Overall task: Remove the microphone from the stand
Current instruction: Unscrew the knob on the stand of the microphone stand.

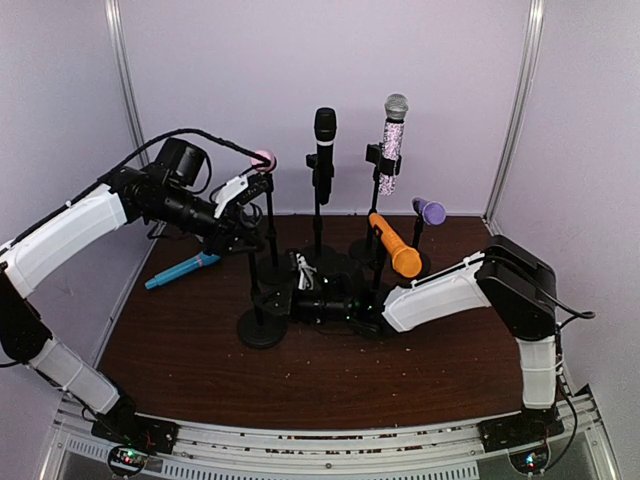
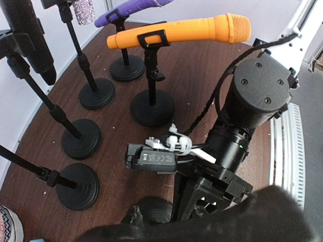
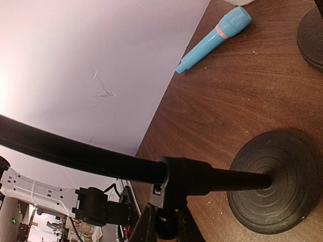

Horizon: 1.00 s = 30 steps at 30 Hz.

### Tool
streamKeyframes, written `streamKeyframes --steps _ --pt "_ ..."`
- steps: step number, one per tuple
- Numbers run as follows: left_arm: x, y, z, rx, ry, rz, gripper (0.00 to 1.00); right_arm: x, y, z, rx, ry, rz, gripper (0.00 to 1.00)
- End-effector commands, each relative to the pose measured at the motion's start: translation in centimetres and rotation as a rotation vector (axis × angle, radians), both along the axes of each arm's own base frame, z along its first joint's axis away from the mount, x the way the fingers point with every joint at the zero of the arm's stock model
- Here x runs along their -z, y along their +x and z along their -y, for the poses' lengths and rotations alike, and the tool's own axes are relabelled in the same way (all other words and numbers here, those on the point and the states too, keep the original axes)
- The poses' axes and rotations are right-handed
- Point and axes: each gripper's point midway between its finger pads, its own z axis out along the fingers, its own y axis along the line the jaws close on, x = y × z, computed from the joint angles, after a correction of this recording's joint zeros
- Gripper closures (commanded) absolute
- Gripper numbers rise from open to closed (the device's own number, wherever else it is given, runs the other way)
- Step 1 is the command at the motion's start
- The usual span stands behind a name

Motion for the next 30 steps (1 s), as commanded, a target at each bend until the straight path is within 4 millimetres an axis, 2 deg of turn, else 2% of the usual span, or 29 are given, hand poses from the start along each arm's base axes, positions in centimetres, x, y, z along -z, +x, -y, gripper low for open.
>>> streamKeyframes --steps 1,9,16,17,18,21,22,27,30 --pt "-0.5 -0.7 -0.3 0.029 0.007 0.069 0.63 2.9 -0.2 1.3 0.031 -0.248 0.134 1.00" --pt "0.2 -1.6 -1.2 0.035 0.038 0.076 0.60 2.5 -1.0 1.7 0.094 -0.505 0.387 1.00" --pt "0.1 -1.2 -1.8 0.011 0.050 0.092 0.58 1.0 -1.0 1.6 0.117 -0.600 0.507 1.00" --pt "0.0 -1.0 -1.9 0.004 0.052 0.095 0.55 0.7 -1.0 1.7 0.123 -0.604 0.517 1.00" --pt "-0.1 -0.9 -2.1 -0.003 0.058 0.096 0.48 0.3 -0.9 1.8 0.129 -0.603 0.525 1.00" --pt "-0.7 -0.9 -2.9 -0.025 0.078 0.110 0.13 -0.5 -0.8 1.9 0.133 -0.595 0.538 1.00" --pt "-1.0 -0.9 -3.3 -0.036 0.082 0.115 0.05 -0.7 -0.8 1.9 0.132 -0.594 0.540 1.00" --pt "-0.4 -2.6 -5.8 -0.047 0.106 0.061 0.02 -0.9 -0.6 1.6 0.129 -0.608 0.547 1.00" --pt "-0.6 -3.1 -7.7 -0.088 0.064 0.030 0.02 -1.3 -0.4 1.4 0.135 -0.610 0.555 1.00"
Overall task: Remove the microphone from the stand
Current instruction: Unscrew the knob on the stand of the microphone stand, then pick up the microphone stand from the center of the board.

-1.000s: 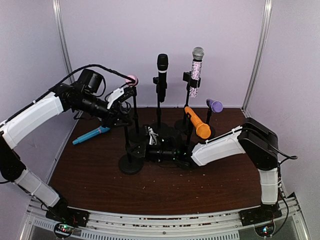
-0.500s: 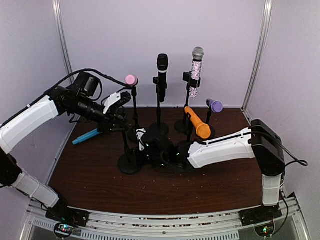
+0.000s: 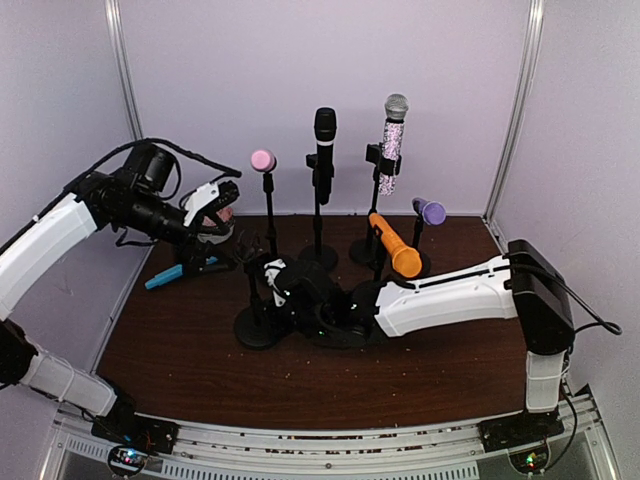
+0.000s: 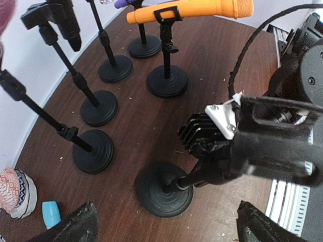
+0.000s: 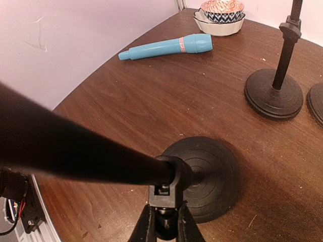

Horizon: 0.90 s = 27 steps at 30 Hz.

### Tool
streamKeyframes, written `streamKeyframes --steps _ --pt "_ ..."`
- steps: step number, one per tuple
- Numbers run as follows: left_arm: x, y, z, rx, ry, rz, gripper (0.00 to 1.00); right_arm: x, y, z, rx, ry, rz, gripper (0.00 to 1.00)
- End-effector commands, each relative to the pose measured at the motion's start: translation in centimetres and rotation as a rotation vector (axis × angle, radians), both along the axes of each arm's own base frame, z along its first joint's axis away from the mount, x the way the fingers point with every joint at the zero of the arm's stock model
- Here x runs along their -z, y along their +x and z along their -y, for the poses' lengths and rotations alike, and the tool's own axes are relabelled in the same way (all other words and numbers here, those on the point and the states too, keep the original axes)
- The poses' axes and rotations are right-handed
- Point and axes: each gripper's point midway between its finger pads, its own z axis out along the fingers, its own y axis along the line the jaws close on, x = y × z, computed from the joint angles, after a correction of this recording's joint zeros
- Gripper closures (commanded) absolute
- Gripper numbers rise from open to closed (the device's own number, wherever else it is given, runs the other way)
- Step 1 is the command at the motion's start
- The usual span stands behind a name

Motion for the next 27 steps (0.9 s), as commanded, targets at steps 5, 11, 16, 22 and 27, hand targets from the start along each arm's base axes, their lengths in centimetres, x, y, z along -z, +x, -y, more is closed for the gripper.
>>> streamKeyframes --steps 5,11,16,22,27 --pt "0.3 -1.9 -2.9 -0.040 -0.086 -0.055 0.05 -2.2 1.4 -0.6 0.017 -0.062 0.065 1.00" --pt "1.8 -1.5 -2.4 -0.058 -0.112 -0.110 0.08 -3.3 1.9 -0.6 0.045 -0.056 0.094 1.00" --pt "3.2 -0.1 -1.9 -0.082 -0.112 -0.147 0.12 -2.5 2.3 -0.1 0.068 -0.058 0.111 0.71" --pt "3.9 1.3 -2.3 -0.119 -0.108 -0.175 0.13 -4.6 2.6 2.1 0.132 -0.001 0.176 0.00" --pt "3.4 1.5 -2.4 -0.120 -0.117 -0.164 0.14 -6.9 1.9 4.6 0.145 0.072 0.229 0.00"
